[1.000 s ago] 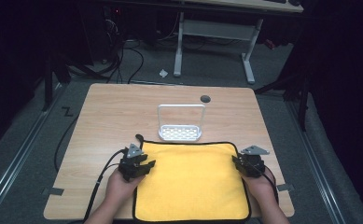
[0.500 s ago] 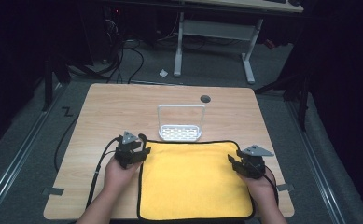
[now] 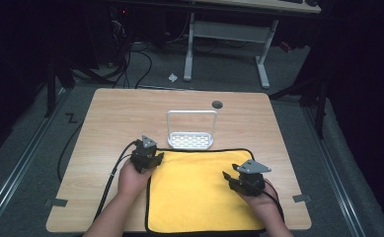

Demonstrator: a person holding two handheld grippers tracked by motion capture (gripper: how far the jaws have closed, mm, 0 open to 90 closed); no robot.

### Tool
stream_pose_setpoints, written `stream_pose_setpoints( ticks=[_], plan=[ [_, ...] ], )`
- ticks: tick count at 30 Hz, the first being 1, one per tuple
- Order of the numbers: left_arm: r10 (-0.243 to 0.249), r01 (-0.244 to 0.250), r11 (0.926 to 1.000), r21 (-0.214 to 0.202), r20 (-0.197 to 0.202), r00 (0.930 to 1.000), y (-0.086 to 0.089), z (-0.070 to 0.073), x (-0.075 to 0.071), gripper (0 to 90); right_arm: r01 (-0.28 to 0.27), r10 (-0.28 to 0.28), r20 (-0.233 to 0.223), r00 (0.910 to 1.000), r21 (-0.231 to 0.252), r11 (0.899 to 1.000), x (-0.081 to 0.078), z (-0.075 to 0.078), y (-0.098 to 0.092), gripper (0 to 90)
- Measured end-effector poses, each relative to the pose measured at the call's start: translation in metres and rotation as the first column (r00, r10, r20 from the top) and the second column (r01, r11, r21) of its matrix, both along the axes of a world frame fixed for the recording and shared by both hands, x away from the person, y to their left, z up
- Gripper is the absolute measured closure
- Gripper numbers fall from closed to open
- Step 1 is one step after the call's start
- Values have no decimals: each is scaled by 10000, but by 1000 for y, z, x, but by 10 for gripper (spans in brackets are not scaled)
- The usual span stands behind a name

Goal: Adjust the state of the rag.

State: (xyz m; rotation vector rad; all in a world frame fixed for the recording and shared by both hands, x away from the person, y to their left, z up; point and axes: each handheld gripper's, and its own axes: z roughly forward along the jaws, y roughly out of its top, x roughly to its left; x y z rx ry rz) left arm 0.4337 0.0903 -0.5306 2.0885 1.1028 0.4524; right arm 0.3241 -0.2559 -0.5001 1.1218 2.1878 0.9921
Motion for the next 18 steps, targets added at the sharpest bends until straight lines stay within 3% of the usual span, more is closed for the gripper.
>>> stream_pose_setpoints(
  ticks=[3,6,9,11,18],
  plan=[
    [-195,196,9998,-87,129,9997,-3,-1,-4,688,-524,524,-15,9986,17,9986,-5,1,19,484],
    [-314,325,9980,-538,216,9993,1,-4,-6,777,-987,987,-19,9951,19,9951,-10,1,38,473],
    [-295,207,9849,-1721,-485,9984,13,-6,0,809,-1493,1493,-92,9887,-27,9888,-17,-1,60,472],
    [-276,100,9768,-2140,-791,9965,18,-7,3,810,-1813,1812,-167,9833,-61,9834,-21,-2,75,472],
    [-316,77,9696,-2447,-938,9951,20,-8,3,807,-2744,2732,-642,9598,-99,9616,-27,-9,124,464]
  ],
)
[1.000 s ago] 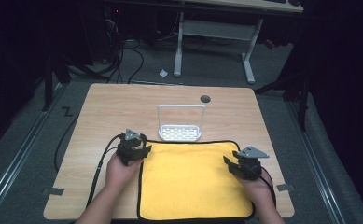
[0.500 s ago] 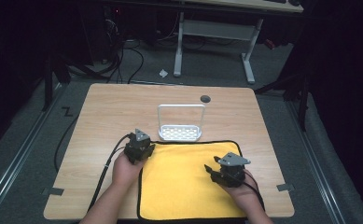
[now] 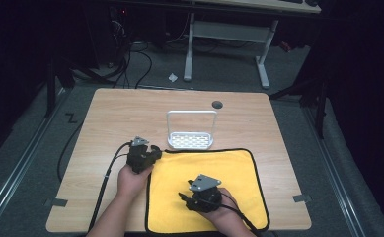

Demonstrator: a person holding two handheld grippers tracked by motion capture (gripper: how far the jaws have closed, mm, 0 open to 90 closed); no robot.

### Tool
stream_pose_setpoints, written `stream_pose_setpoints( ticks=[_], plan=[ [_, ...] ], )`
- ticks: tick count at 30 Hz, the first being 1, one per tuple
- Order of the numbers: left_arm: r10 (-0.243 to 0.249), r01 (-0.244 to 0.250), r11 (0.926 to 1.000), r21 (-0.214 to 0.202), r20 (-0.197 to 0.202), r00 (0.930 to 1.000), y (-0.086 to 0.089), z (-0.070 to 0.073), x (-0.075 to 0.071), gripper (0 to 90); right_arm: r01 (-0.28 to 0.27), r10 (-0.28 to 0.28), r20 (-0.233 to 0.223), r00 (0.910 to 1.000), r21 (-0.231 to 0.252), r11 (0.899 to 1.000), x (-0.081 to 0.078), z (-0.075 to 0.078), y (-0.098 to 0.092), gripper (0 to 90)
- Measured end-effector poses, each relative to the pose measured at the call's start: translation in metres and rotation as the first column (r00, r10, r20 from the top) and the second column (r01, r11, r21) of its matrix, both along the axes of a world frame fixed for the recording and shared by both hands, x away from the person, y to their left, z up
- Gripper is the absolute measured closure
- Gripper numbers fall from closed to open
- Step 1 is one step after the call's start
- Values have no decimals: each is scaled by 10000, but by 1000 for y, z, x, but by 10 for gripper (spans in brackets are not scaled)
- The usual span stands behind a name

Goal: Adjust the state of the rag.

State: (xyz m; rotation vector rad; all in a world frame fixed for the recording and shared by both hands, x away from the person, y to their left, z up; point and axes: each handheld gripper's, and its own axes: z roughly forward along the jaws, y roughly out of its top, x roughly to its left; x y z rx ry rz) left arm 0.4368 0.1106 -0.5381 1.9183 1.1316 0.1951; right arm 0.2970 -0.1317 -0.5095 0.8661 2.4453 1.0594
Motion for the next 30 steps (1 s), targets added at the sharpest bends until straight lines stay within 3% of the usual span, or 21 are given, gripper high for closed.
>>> stream_pose_setpoints(
  ticks=[5,10,16,19,26,30],
  plan=[
    [-6,6,10000,-69,-67,10000,1,0,0,798,-679,671,-351,9971,-220,9975,-4,-8,39,445],
    [11,-12,10000,-97,-60,10000,1,0,0,795,-1316,1307,-630,9894,-109,9912,-10,-14,71,436],
    [11,-12,9999,-140,-97,10000,2,-1,1,795,-1765,1762,-935,9799,51,9843,-16,-19,95,411],
    [-12,11,9999,-136,-104,9999,2,-1,1,794,-1871,1858,-844,9789,-74,9823,-17,-21,100,404],
    [4,-6,9999,-161,-165,9999,2,-1,1,794,-1613,1598,-778,9841,-130,9868,-14,-19,95,627],
    [3,-6,9999,-161,-163,9999,2,-1,1,794,-1581,1572,-236,9873,-471,9863,-15,-16,93,787]
  ],
)
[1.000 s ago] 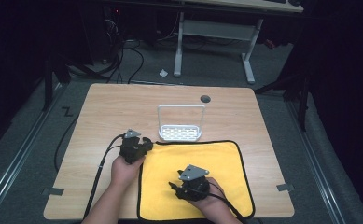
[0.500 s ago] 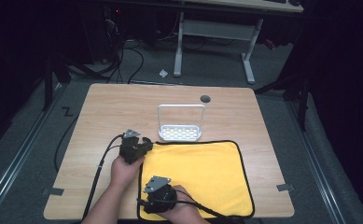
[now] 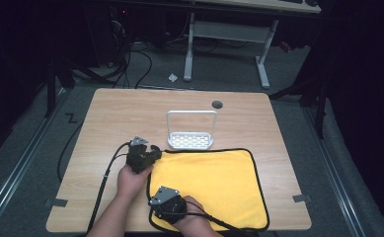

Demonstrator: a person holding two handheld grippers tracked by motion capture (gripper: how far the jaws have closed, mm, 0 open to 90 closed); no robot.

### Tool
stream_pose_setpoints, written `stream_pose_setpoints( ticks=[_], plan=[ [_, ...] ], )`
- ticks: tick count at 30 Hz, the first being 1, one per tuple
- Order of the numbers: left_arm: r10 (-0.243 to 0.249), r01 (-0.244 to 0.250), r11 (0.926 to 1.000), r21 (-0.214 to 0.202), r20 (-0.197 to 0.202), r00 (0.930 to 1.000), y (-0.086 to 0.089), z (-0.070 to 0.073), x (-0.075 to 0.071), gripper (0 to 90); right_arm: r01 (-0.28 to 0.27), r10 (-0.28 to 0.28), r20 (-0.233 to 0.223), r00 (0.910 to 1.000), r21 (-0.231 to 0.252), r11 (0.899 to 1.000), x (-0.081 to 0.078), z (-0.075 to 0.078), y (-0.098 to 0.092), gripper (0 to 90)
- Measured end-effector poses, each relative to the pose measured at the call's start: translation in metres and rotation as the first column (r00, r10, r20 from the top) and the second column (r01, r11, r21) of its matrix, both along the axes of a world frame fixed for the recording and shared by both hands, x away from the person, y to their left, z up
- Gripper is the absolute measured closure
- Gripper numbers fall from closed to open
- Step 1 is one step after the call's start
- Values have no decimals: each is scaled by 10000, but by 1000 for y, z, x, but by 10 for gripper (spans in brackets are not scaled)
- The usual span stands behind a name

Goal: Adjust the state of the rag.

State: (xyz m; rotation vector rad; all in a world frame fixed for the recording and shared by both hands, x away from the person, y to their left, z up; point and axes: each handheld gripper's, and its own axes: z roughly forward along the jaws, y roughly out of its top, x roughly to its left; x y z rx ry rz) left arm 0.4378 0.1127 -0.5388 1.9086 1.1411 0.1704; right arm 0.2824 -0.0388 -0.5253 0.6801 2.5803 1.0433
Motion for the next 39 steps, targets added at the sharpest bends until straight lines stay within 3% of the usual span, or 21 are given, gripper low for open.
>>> stream_pose_setpoints(
  ticks=[5,8,12,13,16,18,21,22,25,29,36,39],
  plan=[
    [26,-26,9999,-107,-76,10000,1,0,1,796,31,-56,565,9984,446,9990,-2,14,-8,828],
    [-107,91,9986,-528,-287,9995,4,1,2,820,22,-83,895,9960,687,9976,-4,23,-13,831],
    [151,-167,9969,-774,-214,9997,8,3,2,826,118,-225,1116,9935,957,9953,-4,31,-16,841],
    [309,-323,9944,-1007,-151,9994,11,3,1,826,136,-254,1152,9930,1027,9946,-4,32,-16,843],
    [707,-746,9756,-2066,-261,9972,21,4,-2,830,180,-344,1263,9914,1293,9914,-5,37,-15,847],
    [896,-900,9727,-2139,-117,9959,26,5,-6,830,133,-321,1292,9911,1435,9896,-6,39,-13,848],
    [1165,-1151,9620,-2475,-89,9931,40,8,-10,830,-8,-226,1500,9884,1546,9880,-7,43,-5,849],
    [1234,-1215,9601,-2517,-84,9923,45,9,-11,830,-94,-150,1505,9885,1601,9871,-8,44,-1,849],
    [1277,-1216,9663,-2271,124,9917,63,15,-17,831,-395,138,1537,9880,1654,9854,-8,47,14,848],
    [1664,-1581,9651,-2088,229,9858,96,23,-27,833,-973,741,1450,9867,1607,9822,-9,49,42,848],
    [2497,-2359,9515,-1973,478,9671,155,48,-47,833,-1925,1663,1490,9747,1828,9641,-12,61,93,847],
    [2738,-2581,9433,-2089,498,9605,165,55,-51,833,-2180,1879,1678,9677,1838,9585,-14,66,104,847]
  ],
)
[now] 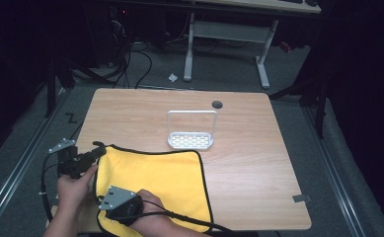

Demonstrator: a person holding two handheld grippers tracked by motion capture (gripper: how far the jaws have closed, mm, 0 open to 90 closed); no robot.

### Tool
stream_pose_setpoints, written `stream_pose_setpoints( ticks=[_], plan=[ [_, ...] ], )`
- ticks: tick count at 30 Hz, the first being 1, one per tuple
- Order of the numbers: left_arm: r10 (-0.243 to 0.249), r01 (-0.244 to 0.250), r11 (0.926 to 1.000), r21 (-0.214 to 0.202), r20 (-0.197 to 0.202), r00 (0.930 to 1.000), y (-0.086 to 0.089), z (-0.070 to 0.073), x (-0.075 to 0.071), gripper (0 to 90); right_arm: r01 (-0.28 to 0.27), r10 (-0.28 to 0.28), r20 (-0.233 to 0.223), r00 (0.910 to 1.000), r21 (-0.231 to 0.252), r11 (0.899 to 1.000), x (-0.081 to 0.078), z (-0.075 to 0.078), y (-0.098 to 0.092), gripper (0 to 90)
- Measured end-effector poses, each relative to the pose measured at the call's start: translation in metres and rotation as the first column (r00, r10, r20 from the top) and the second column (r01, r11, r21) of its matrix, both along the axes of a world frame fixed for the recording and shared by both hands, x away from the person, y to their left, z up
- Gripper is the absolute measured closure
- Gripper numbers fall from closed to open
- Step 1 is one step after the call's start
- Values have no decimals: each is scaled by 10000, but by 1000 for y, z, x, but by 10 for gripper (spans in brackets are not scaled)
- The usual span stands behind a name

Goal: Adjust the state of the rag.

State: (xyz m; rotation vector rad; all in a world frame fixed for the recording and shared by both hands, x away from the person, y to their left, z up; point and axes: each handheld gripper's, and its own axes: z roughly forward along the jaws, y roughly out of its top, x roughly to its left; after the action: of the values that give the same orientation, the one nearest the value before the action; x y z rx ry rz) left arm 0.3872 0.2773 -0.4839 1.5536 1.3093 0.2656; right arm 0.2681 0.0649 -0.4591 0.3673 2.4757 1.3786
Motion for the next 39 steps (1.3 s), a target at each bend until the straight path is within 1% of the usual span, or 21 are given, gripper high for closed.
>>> stream_pose_setpoints(
  ticks=[3,6,8,10,11,13,15,18,21,22,24,27,30,32,34,39],
  plan=[
    [31,-31,10000,1,69,10000,-10,4,1,833,79,-80,159,9998,46,10000,0,3,-3,846],
    [-77,77,10000,9,199,9998,-30,8,5,832,306,-309,237,9992,144,9994,0,6,-16,845],
    [-182,182,9998,18,227,9996,-46,10,7,832,465,-470,329,9984,143,9988,0,7,-28,844],
    [-244,240,9996,174,243,9994,-62,12,9,831,689,-696,482,9964,148,9975,-1,7,-42,843],
    [-215,209,9996,194,269,9994,-71,13,10,831,806,-813,466,9956,175,9966,-1,7,-50,842],
    [-84,80,9997,214,199,9998,-86,13,13,829,1083,-1091,506,9927,188,9939,-2,6,-66,842],
    [-57,52,9994,352,137,9999,-102,11,15,828,1374,-1382,508,9891,190,9903,-2,5,-84,841],
    [-118,117,9982,587,10,9999,-125,9,19,828,1826,-1835,389,9823,251,9829,-1,2,-112,841],
    [-137,141,9976,672,-66,9999,-146,7,22,827,2240,-2246,259,9741,239,9743,-1,-3,-138,839],
    [-153,157,9979,635,-69,9999,-153,6,23,827,2383,-2387,183,9709,207,9710,-1,-6,-147,837],
    [-153,164,9976,672,-177,9997,-163,3,25,826,2625,-2627,113,9648,154,9648,-1,-9,-160,836],
    [-348,365,9958,834,-219,9992,-181,1,26,825,2973,-2973,-40,9548,29,9548,-2,-15,-180,835],
    [-524,536,9944,907,-149,9985,-197,1,25,823,3180,-3181,-140,9480,-81,9481,-4,-18,-196,832],
    [-630,643,9927,1017,-161,9979,-206,-1,27,821,3290,-3293,-169,9441,-169,9442,-6,-21,-204,828],
    [-714,737,9908,1139,-242,9972,-215,-3,29,820,3445,-3452,-264,9381,-290,9383,-7,-24,-212,825],
    [-864,908,9863,1378,-375,9956,-229,-9,32,812,3694,-3728,-562,9262,-630,9271,-8,-34,-227,804]
  ],
)
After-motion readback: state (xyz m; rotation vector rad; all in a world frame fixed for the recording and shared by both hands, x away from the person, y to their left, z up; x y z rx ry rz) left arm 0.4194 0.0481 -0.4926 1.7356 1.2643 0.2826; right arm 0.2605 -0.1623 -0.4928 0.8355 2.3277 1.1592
